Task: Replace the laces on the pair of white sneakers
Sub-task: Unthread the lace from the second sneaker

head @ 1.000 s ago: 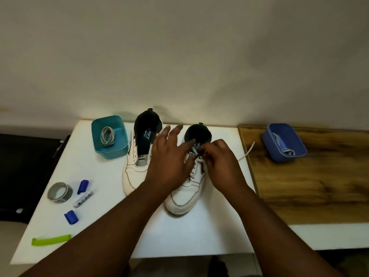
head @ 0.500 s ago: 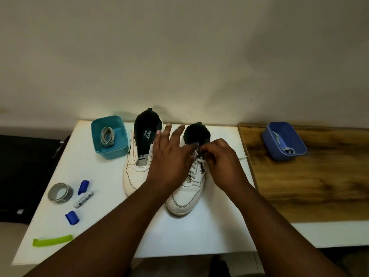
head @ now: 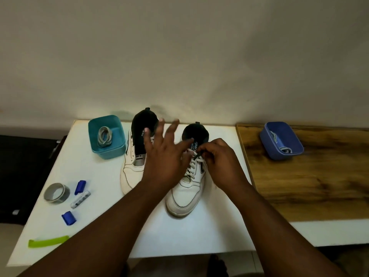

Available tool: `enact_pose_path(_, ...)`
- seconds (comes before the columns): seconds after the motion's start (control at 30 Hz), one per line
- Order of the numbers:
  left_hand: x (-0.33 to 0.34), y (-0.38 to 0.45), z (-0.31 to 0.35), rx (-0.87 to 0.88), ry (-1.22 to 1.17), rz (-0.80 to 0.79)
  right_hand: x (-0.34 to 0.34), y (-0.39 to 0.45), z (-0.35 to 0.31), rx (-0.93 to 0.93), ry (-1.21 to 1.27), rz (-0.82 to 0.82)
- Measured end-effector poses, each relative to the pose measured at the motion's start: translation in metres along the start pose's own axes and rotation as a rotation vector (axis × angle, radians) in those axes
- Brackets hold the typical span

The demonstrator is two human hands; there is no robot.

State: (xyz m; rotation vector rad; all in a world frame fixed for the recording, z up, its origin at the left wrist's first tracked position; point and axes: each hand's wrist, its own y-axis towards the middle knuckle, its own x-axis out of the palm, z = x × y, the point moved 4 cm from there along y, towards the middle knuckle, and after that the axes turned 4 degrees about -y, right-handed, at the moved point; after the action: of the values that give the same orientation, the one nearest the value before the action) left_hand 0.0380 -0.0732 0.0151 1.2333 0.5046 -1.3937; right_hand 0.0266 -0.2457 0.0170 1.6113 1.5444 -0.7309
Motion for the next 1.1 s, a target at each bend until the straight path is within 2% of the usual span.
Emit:
enact_pose_path(0.07,0.008,0.001,0.002,0.0,0.003,-0.103,0.0,-0.001,0.001,0.007,0.001,-0.012)
enact_pose_path(0.1,0.005,0.004,0.0,-0.034,-0.03,-0.081,0.0,-0.001,0.002,0.008,0.004,-0.011)
enact_pose_path(0.23,-0.031,0.011,-0.018,-0.224,-0.136,0.312,-0.002,0.0,0.004,0.036,0.028,0.001)
enact_pose_path(0.3,-0.042,0.005,-0.037,-0.425,-0.35,0.528,-0.002,0.0,0.004,0.046,0.03,0.005)
enact_pose_path(0.33,-0.042,0.002,-0.045,-0.499,-0.431,0.582,-0.002,0.0,0.005,0.052,0.027,0.01)
enact_pose_path(0.4,-0.039,0.0,-0.047,-0.498,-0.406,0.523,-0.003,-0.001,0.006,0.063,0.03,0.02)
enact_pose_path(0.5,-0.031,0.002,-0.024,-0.32,-0.262,0.278,-0.001,-0.001,0.005,0.073,0.028,0.006)
enact_pose_path(0.6,-0.025,0.0,-0.006,-0.283,-0.034,0.073,0.0,-0.003,0.002,0.074,0.056,-0.007)
enact_pose_path(0.73,-0.026,-0.002,-0.014,-0.311,0.213,-0.004,-0.001,-0.006,0.002,0.08,0.048,-0.035)
enact_pose_path(0.9,-0.004,0.0,-0.004,-0.048,0.064,-0.13,0.001,-0.009,-0.009,0.048,0.033,-0.064)
enact_pose_path(1.03,-0.006,0.001,-0.004,-0.15,0.017,-0.098,0.007,-0.011,-0.018,-0.008,-0.127,-0.018)
enact_pose_path(1.1,-0.009,0.004,-0.004,-0.183,-0.008,-0.075,0.011,-0.011,-0.016,0.004,-0.112,-0.013)
